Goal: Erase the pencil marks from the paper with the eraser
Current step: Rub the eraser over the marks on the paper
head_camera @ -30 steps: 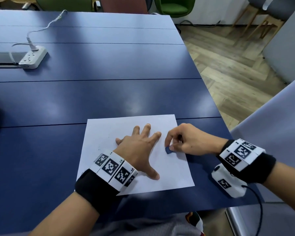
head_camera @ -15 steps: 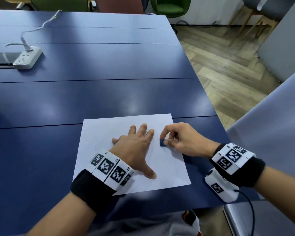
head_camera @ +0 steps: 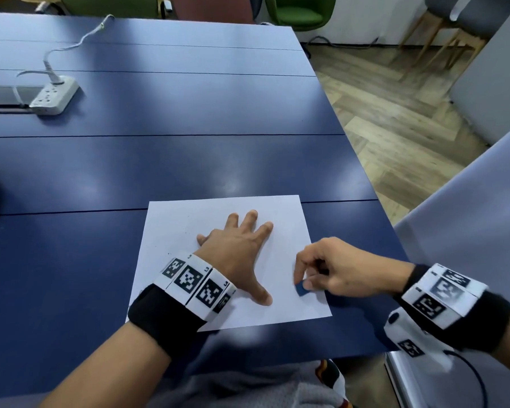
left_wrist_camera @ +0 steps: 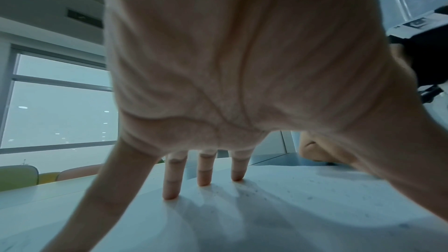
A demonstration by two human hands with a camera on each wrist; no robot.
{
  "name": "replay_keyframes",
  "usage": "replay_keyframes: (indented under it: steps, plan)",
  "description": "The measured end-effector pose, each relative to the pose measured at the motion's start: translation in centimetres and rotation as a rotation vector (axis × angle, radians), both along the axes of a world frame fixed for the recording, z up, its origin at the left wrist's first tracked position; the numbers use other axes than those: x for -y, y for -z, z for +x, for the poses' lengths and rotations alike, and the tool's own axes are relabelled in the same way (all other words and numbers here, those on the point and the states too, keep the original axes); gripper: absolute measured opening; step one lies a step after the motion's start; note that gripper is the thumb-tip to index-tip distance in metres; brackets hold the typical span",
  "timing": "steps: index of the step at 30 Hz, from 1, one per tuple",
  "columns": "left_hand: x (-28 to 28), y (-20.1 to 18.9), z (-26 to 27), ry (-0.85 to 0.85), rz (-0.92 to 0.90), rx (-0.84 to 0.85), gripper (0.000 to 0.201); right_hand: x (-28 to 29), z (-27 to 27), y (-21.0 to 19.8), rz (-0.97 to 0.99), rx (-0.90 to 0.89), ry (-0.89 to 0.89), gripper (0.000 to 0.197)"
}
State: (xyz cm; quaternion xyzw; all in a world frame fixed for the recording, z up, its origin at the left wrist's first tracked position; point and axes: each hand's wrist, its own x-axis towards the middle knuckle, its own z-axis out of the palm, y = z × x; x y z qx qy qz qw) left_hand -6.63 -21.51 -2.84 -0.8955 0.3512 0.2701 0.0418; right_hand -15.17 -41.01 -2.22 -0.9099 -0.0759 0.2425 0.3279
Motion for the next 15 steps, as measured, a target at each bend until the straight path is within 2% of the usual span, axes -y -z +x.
replay_keyframes:
  steps: [4,9,12,15]
  plan:
    - [0.0,0.2,0.2,0.000,-0.001,0.008,0.134,-0.4,0.2,0.6,0.009,0.094,0.125,0.010]
    - [0.0,0.0,0.1,-0.004,0.007,0.001,0.135,0.1,-1.8,0.0,0.021,-0.047,0.010,0.012]
    - [0.0,-0.1,0.1,0.000,0.009,0.000,0.134,-0.1,-0.9,0.2,-0.019,0.012,0.042,0.013]
    - [0.0,-0.1,0.1,0.002,0.004,0.004,0.134,-0.2,-1.2,0.5,0.024,0.043,0.088,0.011]
